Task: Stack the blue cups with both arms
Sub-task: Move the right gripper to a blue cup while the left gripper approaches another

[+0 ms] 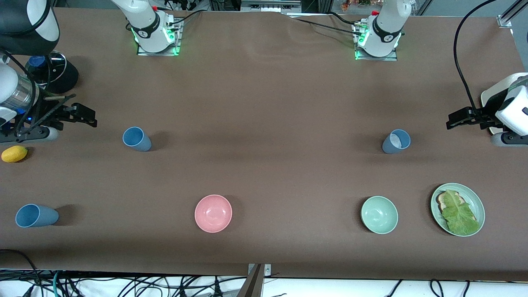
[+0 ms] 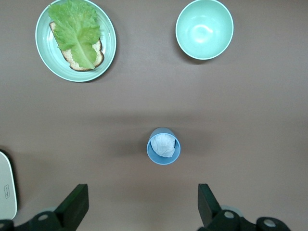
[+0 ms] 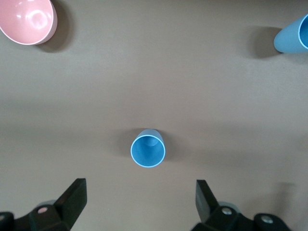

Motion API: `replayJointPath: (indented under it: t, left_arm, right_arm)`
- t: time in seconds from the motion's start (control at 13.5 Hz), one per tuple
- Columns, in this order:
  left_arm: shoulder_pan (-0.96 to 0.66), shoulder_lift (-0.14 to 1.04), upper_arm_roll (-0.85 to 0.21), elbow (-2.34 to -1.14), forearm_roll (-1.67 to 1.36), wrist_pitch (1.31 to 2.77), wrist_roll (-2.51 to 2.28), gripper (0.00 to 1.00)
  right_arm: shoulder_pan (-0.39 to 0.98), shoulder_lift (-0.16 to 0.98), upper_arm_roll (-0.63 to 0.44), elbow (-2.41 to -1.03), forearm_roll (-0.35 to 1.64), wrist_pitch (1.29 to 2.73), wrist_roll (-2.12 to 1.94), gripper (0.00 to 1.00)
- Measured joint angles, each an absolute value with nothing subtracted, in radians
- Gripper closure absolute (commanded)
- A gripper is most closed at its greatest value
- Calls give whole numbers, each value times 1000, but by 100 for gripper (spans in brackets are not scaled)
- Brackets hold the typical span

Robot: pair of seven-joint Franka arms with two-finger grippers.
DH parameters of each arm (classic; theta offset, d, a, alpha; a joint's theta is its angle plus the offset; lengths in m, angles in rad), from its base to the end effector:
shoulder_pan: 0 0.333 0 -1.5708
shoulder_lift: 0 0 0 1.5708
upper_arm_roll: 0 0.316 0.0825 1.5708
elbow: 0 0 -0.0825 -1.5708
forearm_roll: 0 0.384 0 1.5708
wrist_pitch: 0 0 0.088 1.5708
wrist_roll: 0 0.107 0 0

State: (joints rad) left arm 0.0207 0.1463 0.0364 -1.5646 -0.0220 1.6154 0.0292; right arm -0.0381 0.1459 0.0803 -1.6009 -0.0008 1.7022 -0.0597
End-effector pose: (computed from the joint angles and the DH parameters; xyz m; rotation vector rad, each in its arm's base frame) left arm 0.5961 0.0304 0.5468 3.1171 0.0464 -0.1476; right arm 0.6027 0.0225 0.5371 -3.1255 -0.1586 0.0689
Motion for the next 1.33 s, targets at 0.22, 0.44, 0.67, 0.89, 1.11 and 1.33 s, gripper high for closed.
replayJointPath:
  t: [0.22,0.44,0.67,0.89,1.11,1.33]
  left_arm:
    - [21,147,36,-1565,-22,1615,29,0]
    - [21,147,36,-1565,-22,1615,29,0]
    - [21,147,36,-1565,-22,1615,29,0]
    - [21,147,36,-1565,-22,1615,29,0]
    - [21,153,36,-1567,-22,1615,29,0]
    - [19,205,35,-1581,-22,1615,29,0]
  right_arm:
    - [-40,165,77,-1601,-1,1703,-60,0]
    - [-40,177,77,-1601,-1,1703,-60,0]
    - [-40,181,76,-1601,-1,1703,-60,0]
    - [-39,203,78,-1601,-5,1698,-60,0]
    - [-40,239,77,-1600,-12,1700,-60,0]
    - [-40,242,77,-1595,-14,1700,-60,0]
